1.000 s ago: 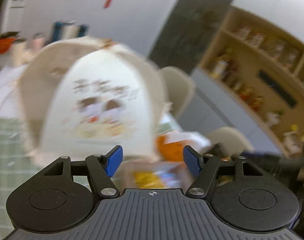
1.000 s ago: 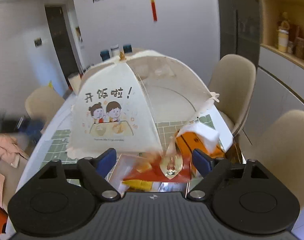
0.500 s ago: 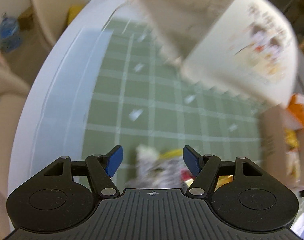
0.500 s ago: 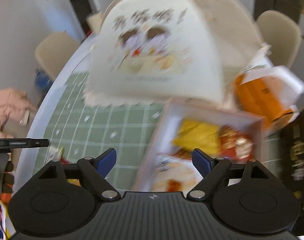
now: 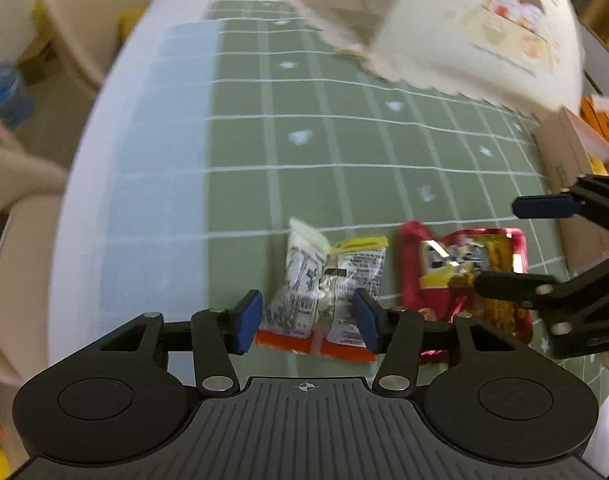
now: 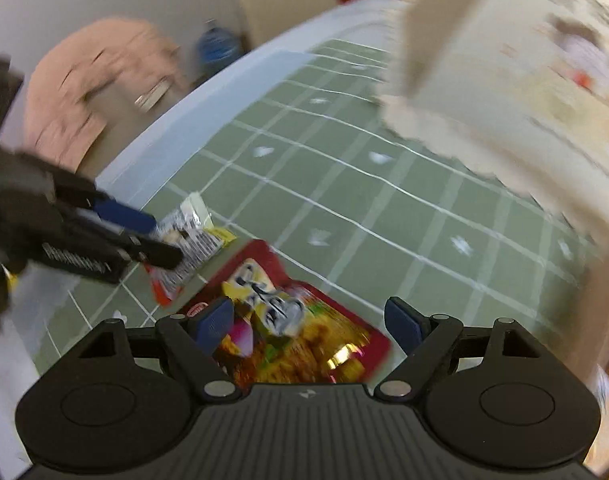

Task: Organize snacks
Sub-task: 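Grasp the small white packets with the left gripper while the right grasps the red duck pouch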

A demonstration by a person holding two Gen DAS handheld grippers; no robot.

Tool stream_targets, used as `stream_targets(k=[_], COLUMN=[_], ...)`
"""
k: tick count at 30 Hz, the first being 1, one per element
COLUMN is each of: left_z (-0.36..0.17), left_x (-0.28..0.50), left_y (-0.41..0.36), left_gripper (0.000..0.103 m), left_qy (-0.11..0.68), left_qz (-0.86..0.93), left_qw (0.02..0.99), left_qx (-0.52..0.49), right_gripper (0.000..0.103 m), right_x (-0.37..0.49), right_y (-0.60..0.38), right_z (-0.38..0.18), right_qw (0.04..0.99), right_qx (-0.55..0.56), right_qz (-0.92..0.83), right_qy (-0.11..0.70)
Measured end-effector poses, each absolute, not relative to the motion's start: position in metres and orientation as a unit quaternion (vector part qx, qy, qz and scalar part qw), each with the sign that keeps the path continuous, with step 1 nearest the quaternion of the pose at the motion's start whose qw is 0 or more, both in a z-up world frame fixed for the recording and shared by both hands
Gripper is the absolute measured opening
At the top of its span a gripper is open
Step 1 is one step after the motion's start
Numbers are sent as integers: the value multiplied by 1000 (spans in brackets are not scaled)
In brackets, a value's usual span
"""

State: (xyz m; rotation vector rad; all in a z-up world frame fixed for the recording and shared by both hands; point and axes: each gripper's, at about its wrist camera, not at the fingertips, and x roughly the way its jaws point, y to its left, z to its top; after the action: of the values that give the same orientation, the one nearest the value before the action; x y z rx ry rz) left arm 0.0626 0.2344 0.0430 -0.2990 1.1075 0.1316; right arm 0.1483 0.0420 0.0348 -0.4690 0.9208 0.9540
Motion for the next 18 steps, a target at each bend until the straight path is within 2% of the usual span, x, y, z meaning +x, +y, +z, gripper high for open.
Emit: stream_targets(k=[2, 5, 7, 10, 14, 18], left_z=[45, 49, 52, 57, 52, 47], left_x=[50, 34, 27, 24, 43, 58], left_y=[244, 251, 250, 245, 227, 203], left_gripper=[51, 51, 51, 51, 51, 51], left_qy=[515, 499, 489, 473, 475, 485], left_qz=[66, 56, 53, 61, 55, 83], left_qw=[836, 831, 835, 850, 858, 866], left_qx=[-180, -240, -246, -223, -190, -88], right_gripper=[84, 86, 86, 87, 91, 93], right_x=[151, 160, 149, 115, 65, 53], right_y=[49, 46, 37, 25, 17, 7], right_z=[28, 18, 19, 17, 8, 8], right_qw=[761, 750, 742, 737, 763, 792], right_qx=[-218, -167, -160, -181, -244, -196], right_qz=[443, 440, 449, 464, 446, 412], right_qy=[421, 465, 472, 457, 399, 405])
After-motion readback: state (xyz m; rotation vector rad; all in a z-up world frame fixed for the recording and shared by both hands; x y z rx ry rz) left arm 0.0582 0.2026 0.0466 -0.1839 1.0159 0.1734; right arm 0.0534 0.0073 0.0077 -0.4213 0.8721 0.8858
